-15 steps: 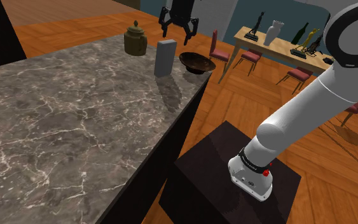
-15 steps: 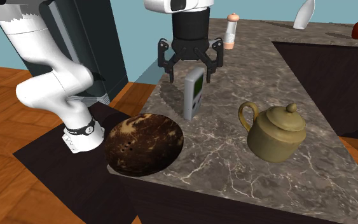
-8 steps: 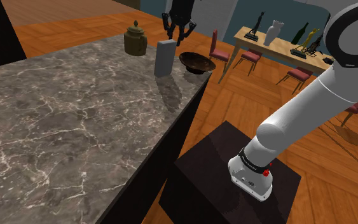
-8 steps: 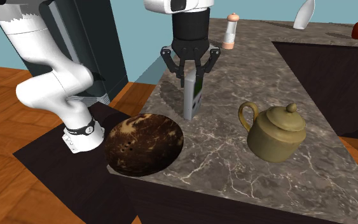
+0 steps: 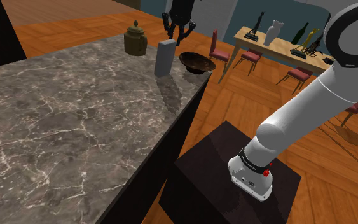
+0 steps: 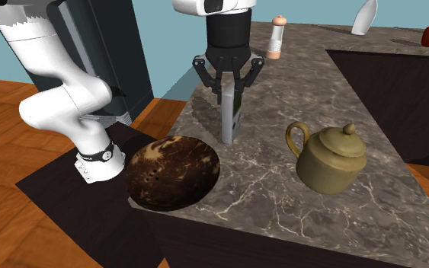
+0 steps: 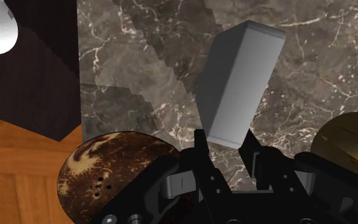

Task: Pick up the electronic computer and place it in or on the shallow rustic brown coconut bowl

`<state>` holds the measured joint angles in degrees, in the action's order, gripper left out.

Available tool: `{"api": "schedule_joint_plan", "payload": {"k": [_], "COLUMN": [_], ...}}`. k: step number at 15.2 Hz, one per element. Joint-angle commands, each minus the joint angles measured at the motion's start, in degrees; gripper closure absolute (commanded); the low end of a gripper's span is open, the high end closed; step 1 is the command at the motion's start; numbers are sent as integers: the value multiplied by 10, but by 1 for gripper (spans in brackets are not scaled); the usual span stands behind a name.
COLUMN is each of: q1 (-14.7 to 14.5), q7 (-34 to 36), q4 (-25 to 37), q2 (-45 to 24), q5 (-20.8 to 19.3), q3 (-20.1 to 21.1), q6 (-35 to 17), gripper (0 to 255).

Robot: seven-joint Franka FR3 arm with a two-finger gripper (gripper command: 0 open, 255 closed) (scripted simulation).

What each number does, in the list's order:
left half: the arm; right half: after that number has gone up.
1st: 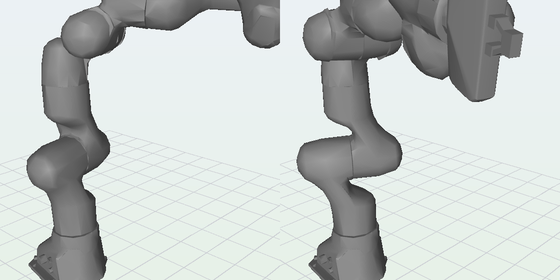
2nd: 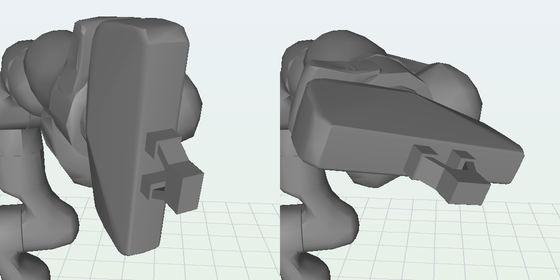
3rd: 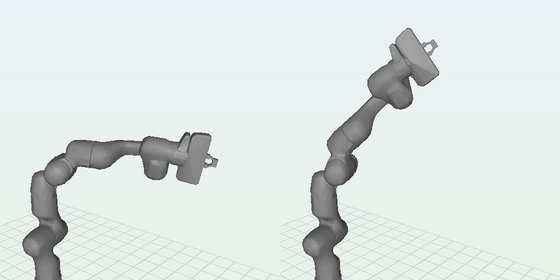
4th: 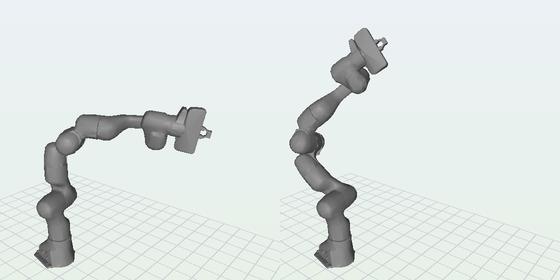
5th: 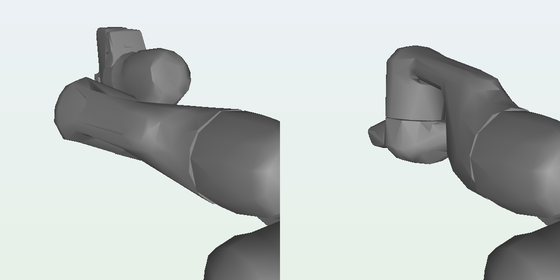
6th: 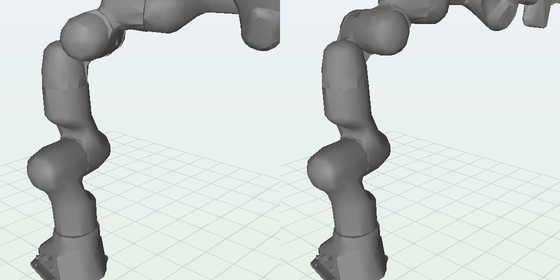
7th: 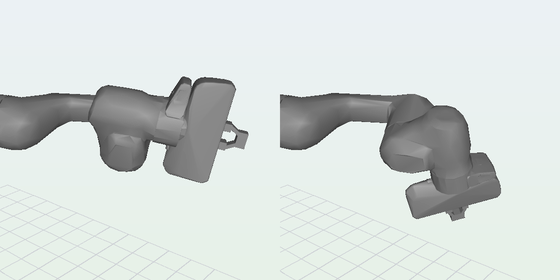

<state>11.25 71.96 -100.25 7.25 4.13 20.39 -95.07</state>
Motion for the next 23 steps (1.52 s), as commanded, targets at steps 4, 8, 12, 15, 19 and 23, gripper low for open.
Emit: {"api": "schedule_joint_plan", "payload": {"k": [4, 8, 12, 15, 19, 23], "q1": [0, 0, -1, -2, -4, -8], "q7": [3, 6, 11, 14, 20, 27], "q4": [38, 80, 126, 164, 218, 276], "q2": [-8, -18, -30, -42, -61, -83], "q5": [-3, -6, -10, -14, -21, -29], "q3": [1, 2, 3, 5, 8, 12], "q6": [33, 65, 99, 125, 162, 199], "gripper": [255, 255, 255, 255, 255, 255]}}
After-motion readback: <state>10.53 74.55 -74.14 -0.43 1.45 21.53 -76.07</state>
